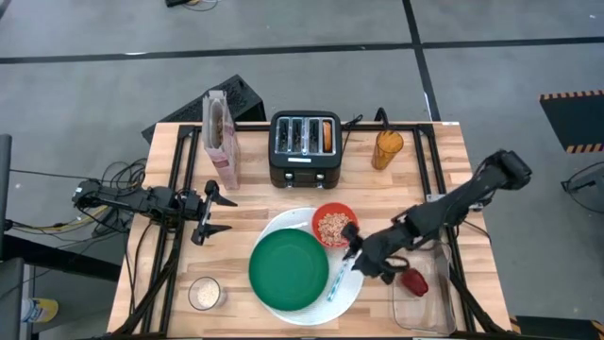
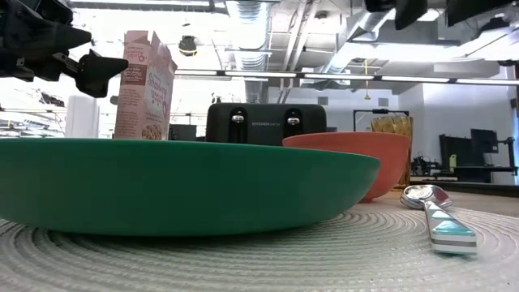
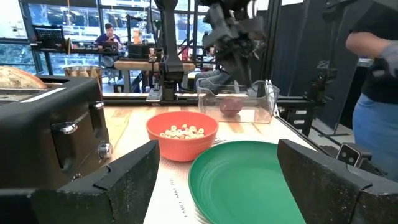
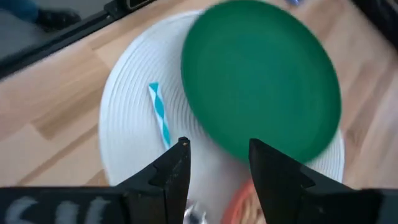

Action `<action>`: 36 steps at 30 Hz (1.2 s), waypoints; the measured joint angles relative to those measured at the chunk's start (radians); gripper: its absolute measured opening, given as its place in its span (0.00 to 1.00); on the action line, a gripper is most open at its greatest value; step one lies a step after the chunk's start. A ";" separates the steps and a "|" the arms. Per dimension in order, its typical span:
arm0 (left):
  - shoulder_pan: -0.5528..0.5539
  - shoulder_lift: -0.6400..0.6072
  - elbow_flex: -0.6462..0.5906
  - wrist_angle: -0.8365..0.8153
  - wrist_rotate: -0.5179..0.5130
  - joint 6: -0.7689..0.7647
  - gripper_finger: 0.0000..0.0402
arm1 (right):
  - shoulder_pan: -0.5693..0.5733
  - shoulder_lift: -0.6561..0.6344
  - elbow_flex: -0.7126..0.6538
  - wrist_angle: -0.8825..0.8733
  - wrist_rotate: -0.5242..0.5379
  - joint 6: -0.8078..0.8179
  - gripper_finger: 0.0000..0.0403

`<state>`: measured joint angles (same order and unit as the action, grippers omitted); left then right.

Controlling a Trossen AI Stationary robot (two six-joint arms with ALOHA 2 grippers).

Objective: Arrange a breakfast setting
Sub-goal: Put the apple from the transparent bin on the green plate

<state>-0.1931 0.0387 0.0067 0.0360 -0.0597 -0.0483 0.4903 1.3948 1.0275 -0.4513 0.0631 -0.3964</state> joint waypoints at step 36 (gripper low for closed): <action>0.000 0.000 0.000 0.000 0.000 0.000 0.78 | 0.099 -0.359 0.000 -0.943 0.143 1.811 0.53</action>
<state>-0.1932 0.0387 0.0064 0.0359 -0.0597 -0.0483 0.5894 1.0355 1.0271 -1.3945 0.2066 1.4149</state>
